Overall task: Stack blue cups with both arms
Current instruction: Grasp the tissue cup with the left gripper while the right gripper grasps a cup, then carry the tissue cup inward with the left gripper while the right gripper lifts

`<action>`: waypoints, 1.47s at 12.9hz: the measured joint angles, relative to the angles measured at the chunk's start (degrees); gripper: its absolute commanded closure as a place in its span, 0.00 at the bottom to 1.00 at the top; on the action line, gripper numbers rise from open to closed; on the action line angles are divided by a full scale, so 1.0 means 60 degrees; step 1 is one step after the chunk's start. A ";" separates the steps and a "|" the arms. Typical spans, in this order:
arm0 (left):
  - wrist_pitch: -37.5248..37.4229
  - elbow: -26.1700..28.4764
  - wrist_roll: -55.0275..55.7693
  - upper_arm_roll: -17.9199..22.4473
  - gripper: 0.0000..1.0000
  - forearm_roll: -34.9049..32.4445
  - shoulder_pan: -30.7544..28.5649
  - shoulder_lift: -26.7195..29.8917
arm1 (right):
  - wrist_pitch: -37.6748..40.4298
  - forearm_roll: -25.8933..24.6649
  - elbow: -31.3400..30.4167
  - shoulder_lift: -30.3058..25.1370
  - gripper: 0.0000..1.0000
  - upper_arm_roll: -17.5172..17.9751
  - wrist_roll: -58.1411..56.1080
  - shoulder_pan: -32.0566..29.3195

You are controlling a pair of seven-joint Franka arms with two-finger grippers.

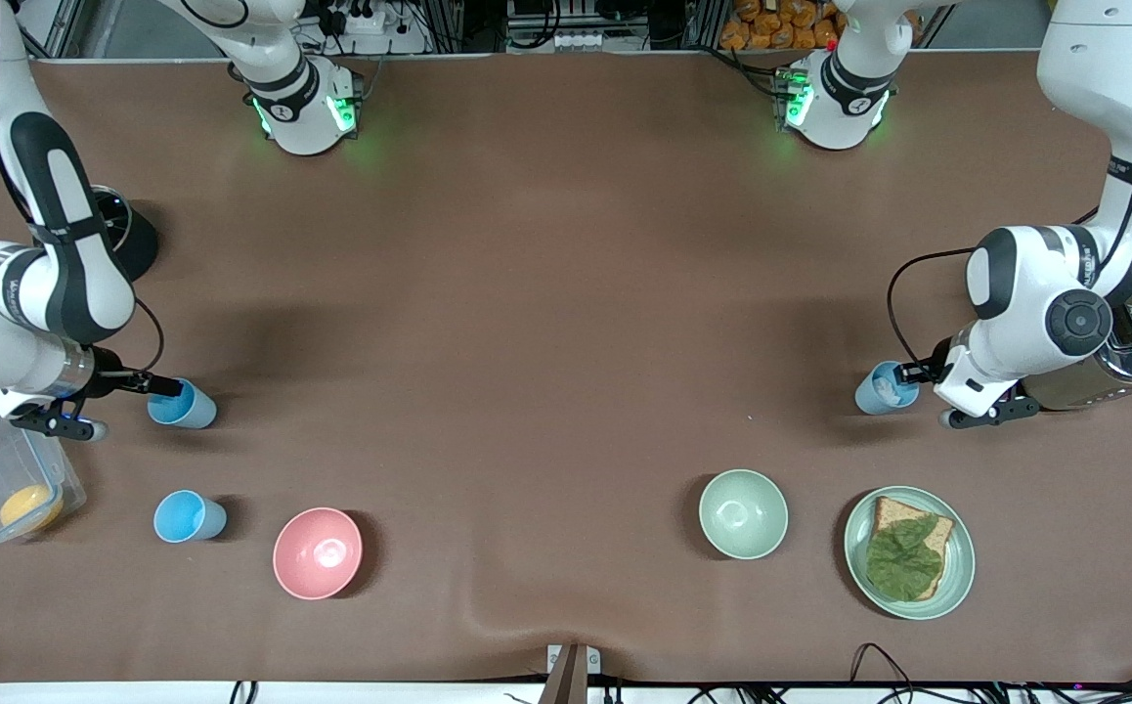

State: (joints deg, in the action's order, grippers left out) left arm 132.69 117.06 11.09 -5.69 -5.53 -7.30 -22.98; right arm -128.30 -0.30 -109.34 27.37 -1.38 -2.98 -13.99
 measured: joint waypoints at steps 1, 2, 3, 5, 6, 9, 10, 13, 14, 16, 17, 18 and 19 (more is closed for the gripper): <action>0.0016 0.0000 0.0000 -0.0006 1.00 0.0000 0.0003 -0.0027 | -0.0039 0.0000 -0.0001 0.0080 0.13 0.0002 0.0000 0.0000; 0.0030 -0.0001 0.0000 -0.0020 1.00 0.0000 0.0013 -0.0040 | -0.0085 0.0000 0.0000 0.0170 0.56 0.0004 0.0000 0.0000; 0.0035 -0.0042 0.0000 -0.0082 1.00 0.0061 0.0021 -0.0011 | -0.0128 0.0000 0.0000 0.0263 0.90 0.0005 0.0000 0.0000; 0.0034 -0.0107 0.0002 -0.0134 1.00 0.0058 0.0073 0.0035 | -0.0139 0.0000 0.0001 0.0394 1.00 0.0015 0.0000 0.0000; 0.0033 -0.0128 0.0002 -0.0206 1.00 0.0058 0.0068 0.0063 | -0.0130 0.0000 0.0001 0.0425 1.00 0.0027 0.0000 0.0001; -0.0020 -0.0186 0.0202 -0.0657 1.00 0.0058 0.0063 0.0313 | -0.0118 0.0025 0.0059 0.0434 1.00 0.0065 -0.0001 0.0002; -0.0115 -0.0199 0.0341 -0.0865 1.00 0.0058 0.0065 0.0474 | -0.0111 0.0038 0.0094 0.0427 1.00 0.0090 -0.0001 0.0002; -0.0609 -0.0217 0.0936 -0.1529 1.00 0.0491 0.0065 0.1037 | -0.0094 0.0038 0.0131 0.0425 1.00 0.0104 -0.0001 0.0001; -0.0726 -0.0219 0.1196 -0.1781 1.00 0.0907 0.0063 0.1152 | -0.0082 0.0038 0.0143 0.0418 1.00 0.0103 -0.0016 0.0001; -0.0841 -0.0231 0.2489 -0.2643 1.00 0.1434 0.0071 0.1281 | 0.0115 0.0038 0.0195 0.0341 1.00 0.0103 -0.0134 0.0001; -0.0840 -0.0281 0.3449 -0.3188 1.00 0.1493 0.0099 0.1288 | 0.0310 0.0038 0.0245 0.0227 1.00 0.0104 -0.0164 0.0002; -0.0840 -0.0358 0.4340 -0.3679 1.00 0.1509 0.0164 0.1285 | 0.0542 0.0038 0.0298 0.0077 1.00 0.0107 -0.0178 0.0002; -0.0837 -0.0469 0.5155 -0.4097 1.00 0.1517 0.0307 0.1267 | 0.0825 0.0038 0.0328 -0.0115 1.00 0.0112 -0.0186 0.0004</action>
State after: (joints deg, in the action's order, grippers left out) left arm 127.66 114.25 42.02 -30.27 3.57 -5.46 -15.38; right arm -123.35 -0.07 -107.37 26.68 -0.71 -4.10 -13.97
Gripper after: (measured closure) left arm 0.965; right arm 0.952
